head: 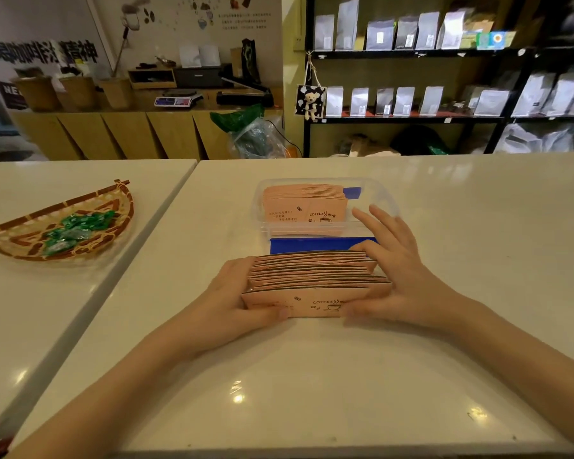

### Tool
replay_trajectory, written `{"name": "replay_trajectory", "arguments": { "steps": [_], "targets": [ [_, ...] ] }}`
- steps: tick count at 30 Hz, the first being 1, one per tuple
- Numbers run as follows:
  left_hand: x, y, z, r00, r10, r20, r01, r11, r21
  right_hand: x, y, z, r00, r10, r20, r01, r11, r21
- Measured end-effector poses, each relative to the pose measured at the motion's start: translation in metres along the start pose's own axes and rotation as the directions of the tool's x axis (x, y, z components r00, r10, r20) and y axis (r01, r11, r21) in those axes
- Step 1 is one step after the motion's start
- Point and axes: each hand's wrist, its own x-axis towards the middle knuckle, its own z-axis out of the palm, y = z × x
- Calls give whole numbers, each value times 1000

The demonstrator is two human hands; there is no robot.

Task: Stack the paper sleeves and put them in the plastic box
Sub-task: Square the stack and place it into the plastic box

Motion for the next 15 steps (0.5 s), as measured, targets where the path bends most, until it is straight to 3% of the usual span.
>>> {"name": "replay_trajectory", "arguments": {
  "steps": [5, 11, 15],
  "targets": [
    [4, -12, 11, 992, -27, -126, 32, 999, 33, 2, -13, 16, 996, 43, -84, -43, 999, 4],
    [4, -6, 6, 991, -28, -134, 28, 1000, -3, 1, -14, 14, 980, 20, -196, -12, 999, 41],
    [4, -5, 4, 990, -59, -127, 64, 997, 37, 0, -14, 7, 994, 32, -109, -27, 998, 52]
  ]
}}
